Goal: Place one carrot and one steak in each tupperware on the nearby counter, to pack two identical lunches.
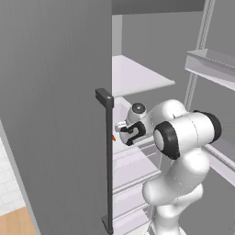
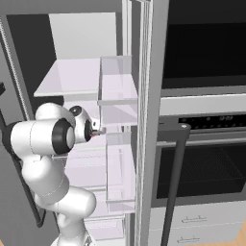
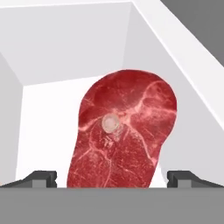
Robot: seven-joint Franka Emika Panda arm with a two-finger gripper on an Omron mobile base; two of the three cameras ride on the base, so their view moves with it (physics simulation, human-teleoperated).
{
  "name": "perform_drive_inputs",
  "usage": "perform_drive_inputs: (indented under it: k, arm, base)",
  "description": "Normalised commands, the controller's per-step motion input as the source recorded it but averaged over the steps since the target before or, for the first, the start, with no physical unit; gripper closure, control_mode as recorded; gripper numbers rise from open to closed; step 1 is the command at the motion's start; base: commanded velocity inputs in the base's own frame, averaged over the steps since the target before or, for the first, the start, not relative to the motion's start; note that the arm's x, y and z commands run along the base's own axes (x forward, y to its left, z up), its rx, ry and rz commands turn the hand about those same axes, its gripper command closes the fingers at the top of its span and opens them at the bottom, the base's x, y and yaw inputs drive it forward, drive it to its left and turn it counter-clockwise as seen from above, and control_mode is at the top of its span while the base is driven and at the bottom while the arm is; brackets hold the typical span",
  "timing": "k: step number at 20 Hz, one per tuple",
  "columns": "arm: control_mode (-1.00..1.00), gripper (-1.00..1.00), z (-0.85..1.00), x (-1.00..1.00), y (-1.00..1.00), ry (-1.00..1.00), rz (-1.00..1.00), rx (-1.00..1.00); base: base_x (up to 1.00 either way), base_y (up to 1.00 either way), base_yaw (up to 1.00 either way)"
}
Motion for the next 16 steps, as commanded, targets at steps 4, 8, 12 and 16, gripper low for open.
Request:
perform_drive_inputs:
  k: [4, 8, 12, 16]
  arm:
    - [-1.0, 1.0, -0.64, 0.0, 0.0, -0.01, -0.01, -0.03]
    - [-1.0, 1.0, -0.17, 0.0, 0.0, -0.04, 0.0, 0.0]
    - [-1.0, 1.0, -0.01, -0.01, 0.0, -0.01, 0.0, 0.0]
    - [-1.0, 1.0, 0.12, -0.36, -0.03, -0.03, -0.02, 0.02]
  base:
    - [0.0, 0.0, 0.0]
    - [0.0, 0.0, 0.0]
    - [0.0, 0.0, 0.0]
    - [0.0, 0.0, 0.0]
